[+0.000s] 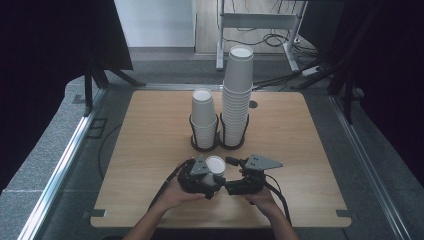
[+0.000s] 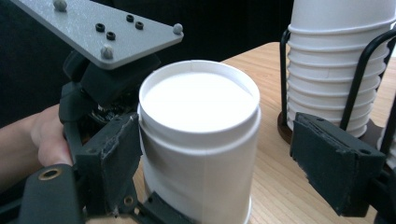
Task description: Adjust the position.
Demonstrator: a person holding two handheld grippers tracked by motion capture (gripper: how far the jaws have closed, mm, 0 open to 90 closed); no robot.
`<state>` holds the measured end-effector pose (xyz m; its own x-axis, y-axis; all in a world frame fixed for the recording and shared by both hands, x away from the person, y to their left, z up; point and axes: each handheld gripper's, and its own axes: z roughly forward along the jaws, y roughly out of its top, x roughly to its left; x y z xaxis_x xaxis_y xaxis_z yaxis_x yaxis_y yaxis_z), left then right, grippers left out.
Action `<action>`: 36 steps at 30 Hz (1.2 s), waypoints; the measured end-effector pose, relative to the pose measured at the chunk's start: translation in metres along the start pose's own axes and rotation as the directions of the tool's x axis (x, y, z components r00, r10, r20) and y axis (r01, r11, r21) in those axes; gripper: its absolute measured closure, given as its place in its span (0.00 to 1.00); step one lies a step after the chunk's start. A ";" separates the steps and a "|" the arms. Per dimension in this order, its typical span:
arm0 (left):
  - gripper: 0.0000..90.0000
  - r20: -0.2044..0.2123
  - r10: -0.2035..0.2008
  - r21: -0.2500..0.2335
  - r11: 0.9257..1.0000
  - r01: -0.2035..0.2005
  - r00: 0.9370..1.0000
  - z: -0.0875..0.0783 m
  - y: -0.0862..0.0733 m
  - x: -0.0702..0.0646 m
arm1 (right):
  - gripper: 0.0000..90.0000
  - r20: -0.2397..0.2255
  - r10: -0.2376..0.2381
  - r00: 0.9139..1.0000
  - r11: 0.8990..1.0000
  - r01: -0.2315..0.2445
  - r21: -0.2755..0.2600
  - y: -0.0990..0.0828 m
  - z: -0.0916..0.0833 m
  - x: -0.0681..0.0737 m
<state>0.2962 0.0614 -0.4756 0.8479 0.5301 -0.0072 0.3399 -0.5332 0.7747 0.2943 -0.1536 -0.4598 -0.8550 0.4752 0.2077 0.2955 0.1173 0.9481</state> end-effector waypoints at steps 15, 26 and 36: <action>0.16 0.025 0.028 0.009 1.000 -0.029 0.999 0.006 0.004 -0.008 | 0.25 -0.004 -0.018 1.000 1.000 0.018 0.019 -0.006 0.014 0.007; 0.12 0.009 0.014 -0.019 1.000 -0.014 1.000 0.007 0.003 -0.008 | 0.26 0.014 -0.039 0.999 0.999 0.039 0.007 -0.005 0.012 0.008; 0.02 0.013 0.004 -0.055 0.998 -0.003 1.000 0.000 0.002 -0.006 | 0.26 -0.007 0.034 0.999 0.998 -0.034 -0.052 -0.004 0.005 0.001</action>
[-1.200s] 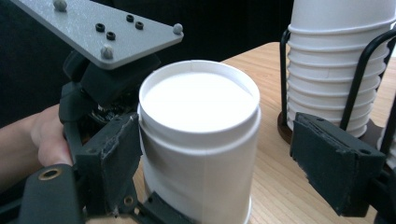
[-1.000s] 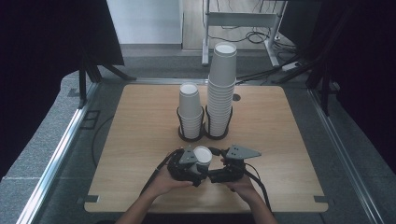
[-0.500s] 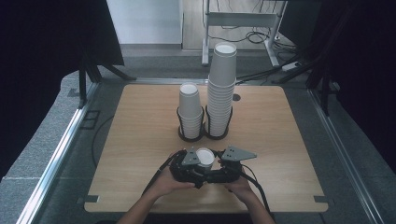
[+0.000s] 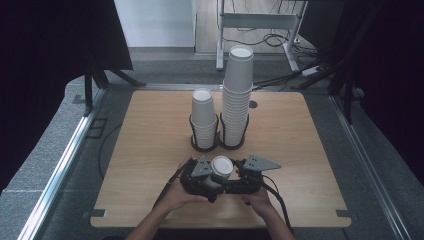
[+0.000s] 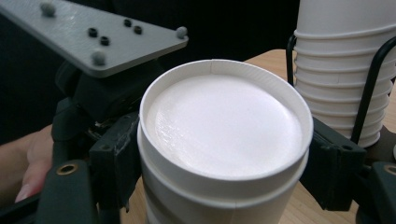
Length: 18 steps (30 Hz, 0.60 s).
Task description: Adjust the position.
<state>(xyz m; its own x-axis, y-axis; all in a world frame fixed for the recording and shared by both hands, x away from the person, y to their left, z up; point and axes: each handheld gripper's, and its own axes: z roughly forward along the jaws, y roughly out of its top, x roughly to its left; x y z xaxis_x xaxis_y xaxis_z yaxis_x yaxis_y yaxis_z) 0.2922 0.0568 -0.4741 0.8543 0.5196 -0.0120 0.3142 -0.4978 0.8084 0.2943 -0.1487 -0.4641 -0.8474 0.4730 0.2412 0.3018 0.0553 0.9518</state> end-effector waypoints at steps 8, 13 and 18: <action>0.02 0.007 0.015 -0.026 1.000 -0.015 1.000 -0.005 -0.001 0.001 | 0.26 -0.049 0.099 0.994 0.992 -0.102 -0.069 0.000 -0.007 -0.010; 0.03 0.011 0.016 -0.031 0.999 -0.015 1.000 -0.006 -0.001 0.000 | 0.26 -0.078 0.152 0.985 0.983 -0.159 -0.093 -0.002 -0.010 -0.017; 0.03 0.010 0.034 -0.025 0.999 -0.033 0.999 -0.005 -0.001 -0.002 | 0.26 -0.092 0.176 0.980 0.977 -0.186 -0.104 -0.003 -0.010 -0.019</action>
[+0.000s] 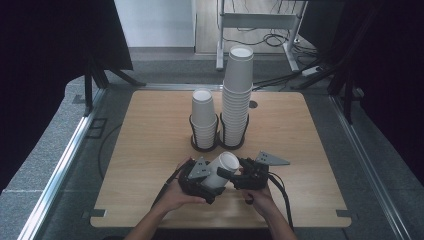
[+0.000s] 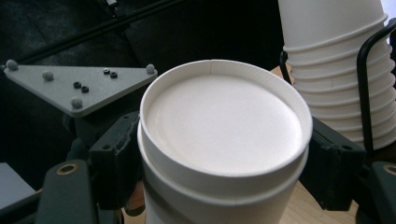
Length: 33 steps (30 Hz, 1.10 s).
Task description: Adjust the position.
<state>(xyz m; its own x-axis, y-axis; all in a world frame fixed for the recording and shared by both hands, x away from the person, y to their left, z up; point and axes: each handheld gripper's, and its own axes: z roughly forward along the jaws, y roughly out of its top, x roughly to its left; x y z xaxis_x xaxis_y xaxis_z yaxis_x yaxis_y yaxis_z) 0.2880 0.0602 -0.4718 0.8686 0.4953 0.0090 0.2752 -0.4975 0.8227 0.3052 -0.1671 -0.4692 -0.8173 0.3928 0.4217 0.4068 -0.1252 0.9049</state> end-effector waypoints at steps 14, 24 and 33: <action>0.12 -0.026 0.023 0.024 0.999 -0.022 0.999 0.003 -0.001 -0.001 | 0.26 0.011 -0.020 1.000 1.000 0.019 0.015 -0.003 0.004 0.002; 0.14 -0.031 0.065 0.052 0.997 -0.063 0.997 0.001 -0.001 -0.001 | 0.24 0.001 -0.015 1.000 0.999 0.015 0.031 -0.004 0.005 0.001; 0.14 -0.045 0.085 0.088 0.993 -0.081 0.995 0.001 -0.001 0.001 | 0.17 0.036 -0.043 0.998 0.997 0.041 0.071 -0.004 0.007 0.001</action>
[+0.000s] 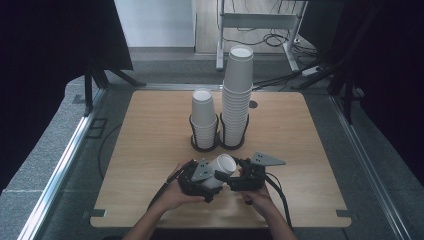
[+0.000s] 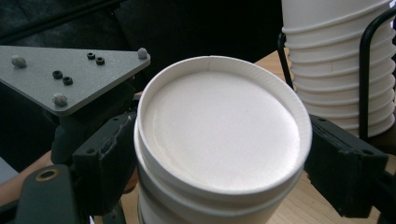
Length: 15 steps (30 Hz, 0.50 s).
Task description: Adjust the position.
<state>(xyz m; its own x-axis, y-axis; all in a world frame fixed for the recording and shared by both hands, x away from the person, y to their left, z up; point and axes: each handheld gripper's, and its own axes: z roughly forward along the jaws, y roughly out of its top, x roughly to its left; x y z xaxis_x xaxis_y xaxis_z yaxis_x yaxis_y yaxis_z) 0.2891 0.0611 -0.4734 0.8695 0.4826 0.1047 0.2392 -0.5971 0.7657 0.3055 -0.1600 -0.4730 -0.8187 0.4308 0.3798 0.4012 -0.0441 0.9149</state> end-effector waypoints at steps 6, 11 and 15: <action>0.14 -0.017 0.003 0.011 1.000 -0.002 1.000 -0.002 0.000 0.003 | 0.16 0.012 -0.043 0.999 0.999 0.043 0.029 0.001 -0.001 0.002; 0.14 -0.032 0.006 0.017 1.000 -0.005 0.999 -0.002 -0.001 0.004 | 0.16 0.031 -0.058 0.998 0.998 0.057 0.031 0.002 -0.003 0.001; 0.14 -0.041 0.006 0.012 1.000 -0.006 0.999 -0.003 -0.001 0.005 | 0.16 0.033 -0.058 0.998 0.998 0.057 0.021 0.004 -0.006 0.000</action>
<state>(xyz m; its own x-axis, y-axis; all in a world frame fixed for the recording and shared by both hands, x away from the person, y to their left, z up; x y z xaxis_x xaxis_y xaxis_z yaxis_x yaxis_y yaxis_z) 0.2917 0.0660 -0.4719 0.8527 0.5045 0.1353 0.2393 -0.6076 0.7573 0.3049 -0.1662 -0.4685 -0.8263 0.4625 0.3215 0.3622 -0.0006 0.9321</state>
